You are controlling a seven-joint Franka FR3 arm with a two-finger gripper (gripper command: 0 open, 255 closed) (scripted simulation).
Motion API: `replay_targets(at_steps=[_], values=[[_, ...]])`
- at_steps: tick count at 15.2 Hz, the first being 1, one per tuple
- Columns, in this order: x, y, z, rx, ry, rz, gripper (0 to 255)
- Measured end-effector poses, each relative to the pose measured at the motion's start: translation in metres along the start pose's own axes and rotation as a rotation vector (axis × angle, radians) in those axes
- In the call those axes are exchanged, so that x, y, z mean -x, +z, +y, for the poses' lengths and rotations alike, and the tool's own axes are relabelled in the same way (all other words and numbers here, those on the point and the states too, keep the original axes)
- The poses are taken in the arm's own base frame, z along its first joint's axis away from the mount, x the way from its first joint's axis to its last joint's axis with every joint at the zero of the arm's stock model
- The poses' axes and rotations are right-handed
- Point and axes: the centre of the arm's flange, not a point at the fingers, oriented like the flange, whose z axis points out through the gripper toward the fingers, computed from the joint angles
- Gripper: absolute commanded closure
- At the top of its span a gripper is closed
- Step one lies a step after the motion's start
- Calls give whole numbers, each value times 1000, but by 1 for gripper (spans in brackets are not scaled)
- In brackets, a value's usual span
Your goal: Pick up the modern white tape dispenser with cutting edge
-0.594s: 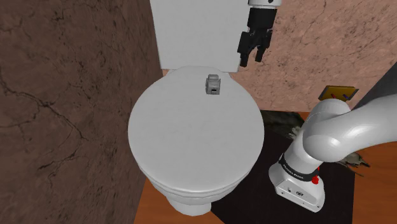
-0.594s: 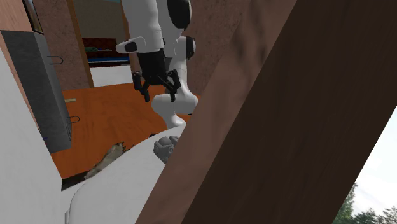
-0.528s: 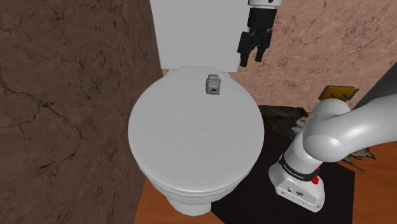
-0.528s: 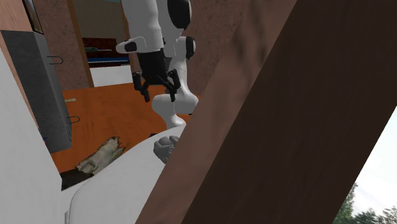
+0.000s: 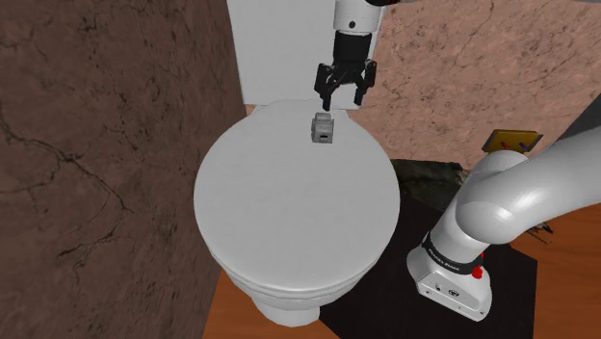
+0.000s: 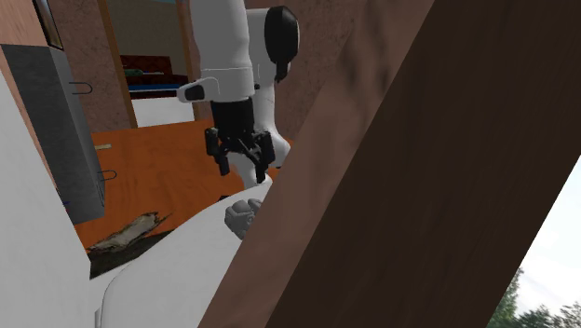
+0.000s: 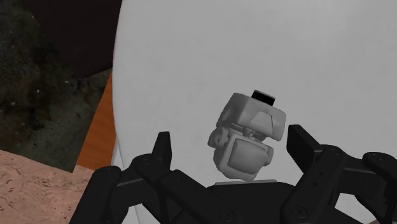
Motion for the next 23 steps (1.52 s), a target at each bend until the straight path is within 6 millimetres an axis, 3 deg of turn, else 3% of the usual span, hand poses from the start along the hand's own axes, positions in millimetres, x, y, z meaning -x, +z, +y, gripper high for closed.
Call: replay_targets(at_steps=[3, 11, 12, 23], values=[[-28, 20, -20, 14, 118, 21, 0], [-36, 59, -25, 17, 160, 30, 0], [-36, 61, -26, 17, 160, 30, 255], [-37, 61, -25, 16, 161, 32, 255]])
